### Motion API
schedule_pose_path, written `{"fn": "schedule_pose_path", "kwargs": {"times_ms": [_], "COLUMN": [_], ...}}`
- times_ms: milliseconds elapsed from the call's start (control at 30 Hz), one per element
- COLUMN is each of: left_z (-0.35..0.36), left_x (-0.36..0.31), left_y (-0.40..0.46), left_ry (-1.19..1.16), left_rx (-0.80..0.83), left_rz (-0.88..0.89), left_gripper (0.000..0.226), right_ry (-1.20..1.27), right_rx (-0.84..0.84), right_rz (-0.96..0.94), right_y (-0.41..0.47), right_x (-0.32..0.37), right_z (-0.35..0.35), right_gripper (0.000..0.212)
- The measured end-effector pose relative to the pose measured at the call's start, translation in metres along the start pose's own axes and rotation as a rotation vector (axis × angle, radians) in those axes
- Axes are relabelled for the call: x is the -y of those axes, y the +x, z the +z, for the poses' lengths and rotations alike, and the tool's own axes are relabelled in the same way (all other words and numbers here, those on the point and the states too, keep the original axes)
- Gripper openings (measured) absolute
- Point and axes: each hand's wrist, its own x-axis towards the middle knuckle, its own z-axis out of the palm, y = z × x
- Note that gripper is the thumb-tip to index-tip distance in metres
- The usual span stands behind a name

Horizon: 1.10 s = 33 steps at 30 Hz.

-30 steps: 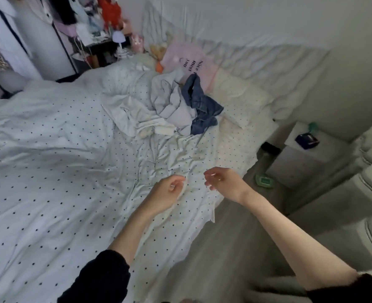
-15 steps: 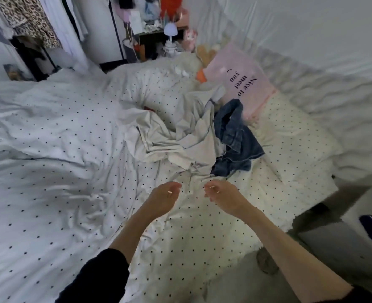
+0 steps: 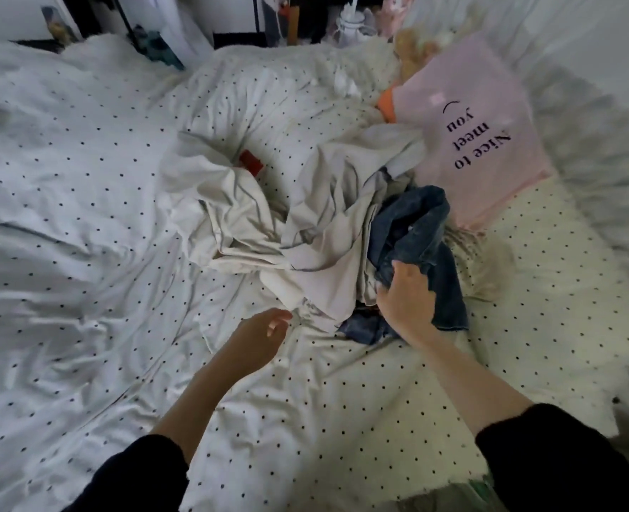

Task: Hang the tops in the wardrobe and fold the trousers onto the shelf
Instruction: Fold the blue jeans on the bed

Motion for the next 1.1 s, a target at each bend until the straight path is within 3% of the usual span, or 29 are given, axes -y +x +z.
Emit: {"fn": "schedule_pose_path", "kwargs": {"times_ms": [67, 133, 200, 433, 633, 800, 867, 933, 1000, 1067, 1100], "left_z": [0.006, 0.015, 0.025, 0.040, 0.051, 0.062, 0.061, 0.056, 0.043, 0.026, 0.014], "left_x": [-0.006, -0.010, -0.013, -0.025, -0.054, -0.105, -0.120, -0.133, -0.146, -0.157, -0.165], "left_y": [0.019, 0.034, 0.045, 0.058, 0.055, 0.029, 0.021, 0.008, -0.008, -0.020, -0.023], "left_ry": [-0.012, -0.031, -0.038, -0.029, -0.014, -0.029, -0.034, -0.006, 0.017, -0.039, -0.125], "left_rx": [-0.032, -0.052, -0.042, -0.021, -0.004, 0.072, 0.061, -0.006, -0.133, -0.260, -0.303], "left_rz": [-0.020, -0.038, -0.059, -0.077, -0.018, 0.186, 0.248, 0.283, 0.354, 0.373, 0.327], "left_gripper": [0.029, 0.029, 0.029, 0.028, 0.031, 0.091, 0.101, 0.084, 0.049, 0.021, 0.018], "right_ry": [0.024, 0.252, 0.407, 0.568, 0.709, 0.858, 0.904, 0.939, 0.941, 0.965, 1.013], "right_rx": [-0.050, 0.002, 0.076, -0.025, -0.088, -0.036, -0.011, -0.036, -0.055, -0.041, -0.019], "right_rz": [0.165, 0.433, 0.556, 0.572, 0.389, 0.268, 0.219, 0.157, 0.079, 0.018, -0.002], "right_y": [0.041, 0.076, 0.099, 0.118, 0.080, 0.014, -0.005, -0.022, -0.040, -0.052, -0.058], "right_x": [-0.015, -0.031, -0.043, -0.057, -0.053, -0.053, -0.049, -0.043, -0.034, -0.024, -0.017], "right_z": [0.003, 0.009, 0.027, 0.038, 0.003, -0.038, -0.050, -0.072, -0.100, -0.124, -0.135], "right_gripper": [0.069, 0.087, 0.091, 0.041, 0.031, 0.020, 0.020, 0.028, 0.040, 0.044, 0.042]}}
